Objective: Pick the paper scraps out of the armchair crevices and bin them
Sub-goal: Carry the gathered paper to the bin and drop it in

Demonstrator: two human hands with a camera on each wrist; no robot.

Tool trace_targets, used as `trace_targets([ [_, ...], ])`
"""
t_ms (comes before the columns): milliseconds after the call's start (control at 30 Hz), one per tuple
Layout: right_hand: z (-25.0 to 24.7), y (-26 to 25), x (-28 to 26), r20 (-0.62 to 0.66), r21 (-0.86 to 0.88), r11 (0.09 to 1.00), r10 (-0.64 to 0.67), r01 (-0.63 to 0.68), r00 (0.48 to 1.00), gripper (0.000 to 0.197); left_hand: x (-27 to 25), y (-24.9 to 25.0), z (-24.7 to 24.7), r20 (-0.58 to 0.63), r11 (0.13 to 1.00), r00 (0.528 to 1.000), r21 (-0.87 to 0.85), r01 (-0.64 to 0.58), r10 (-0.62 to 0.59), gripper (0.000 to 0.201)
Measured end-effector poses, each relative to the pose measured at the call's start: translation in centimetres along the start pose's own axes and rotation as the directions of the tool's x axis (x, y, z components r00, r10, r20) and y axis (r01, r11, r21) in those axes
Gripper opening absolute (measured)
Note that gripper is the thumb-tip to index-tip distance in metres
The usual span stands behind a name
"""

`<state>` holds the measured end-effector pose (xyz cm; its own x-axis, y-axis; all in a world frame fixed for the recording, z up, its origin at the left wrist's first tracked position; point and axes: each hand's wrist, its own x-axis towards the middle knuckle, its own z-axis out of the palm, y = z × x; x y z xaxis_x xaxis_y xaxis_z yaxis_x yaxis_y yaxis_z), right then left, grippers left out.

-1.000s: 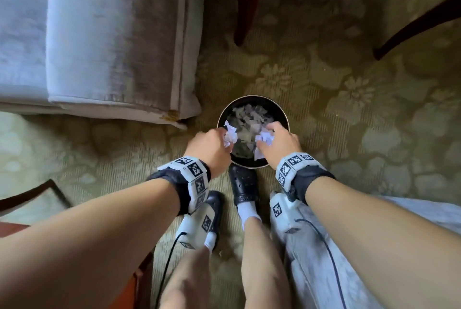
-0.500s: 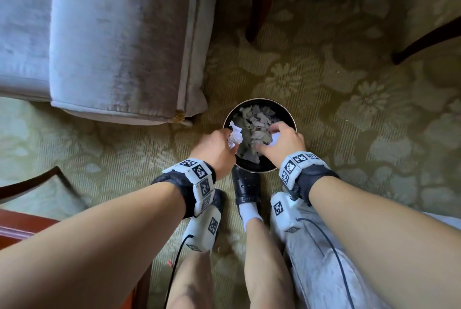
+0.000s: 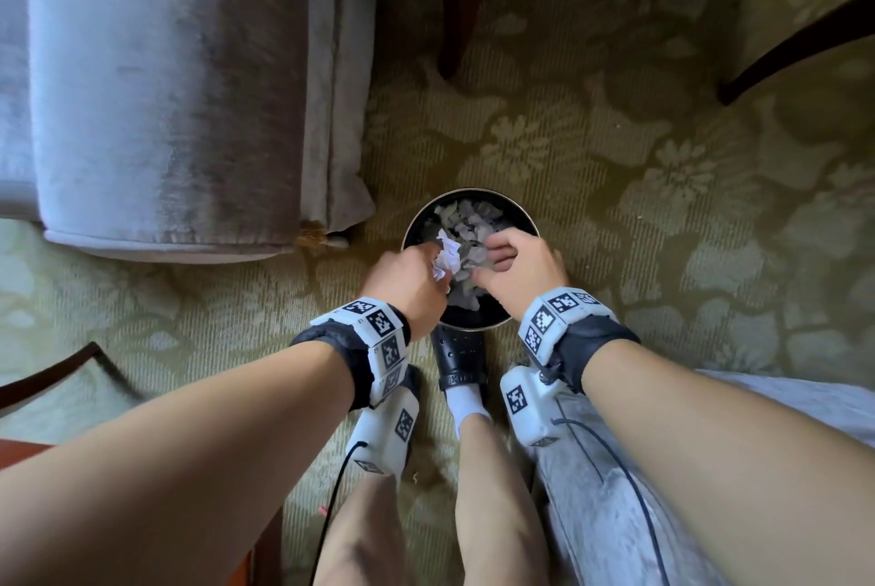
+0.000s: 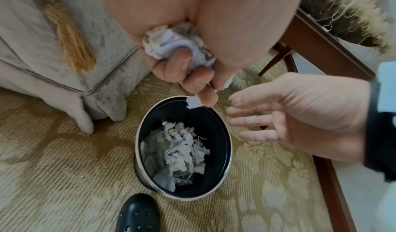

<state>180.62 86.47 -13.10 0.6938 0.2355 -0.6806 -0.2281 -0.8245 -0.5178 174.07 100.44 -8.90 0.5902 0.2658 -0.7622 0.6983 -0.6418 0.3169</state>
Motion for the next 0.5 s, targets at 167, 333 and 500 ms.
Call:
trace_targets([
  [167, -0.9, 1.3, -0.1, -0.049, 0.033, 0.999, 0.006, -0.004, 0.999, 0.03, 1.1, 1.5, 1.3, -0.002, 0.999, 1.0, 0.03, 0.014, -0.014, 0.033],
  [333, -1.1, 3.0, -0.5, -0.095, 0.061, 0.997, 0.046, -0.04, 0.994, 0.024, 1.7, 1.9, 2.6, 0.005, 0.996, 0.999, 0.082, 0.044, -0.044, 0.031],
  [500, -1.1, 4.0, -1.2, -0.107, 0.079, 0.996, 0.061, -0.053, 0.992, 0.022, 2.0, 2.1, 3.7, -0.014, 0.993, 0.999, 0.111, 0.044, -0.043, 0.028],
])
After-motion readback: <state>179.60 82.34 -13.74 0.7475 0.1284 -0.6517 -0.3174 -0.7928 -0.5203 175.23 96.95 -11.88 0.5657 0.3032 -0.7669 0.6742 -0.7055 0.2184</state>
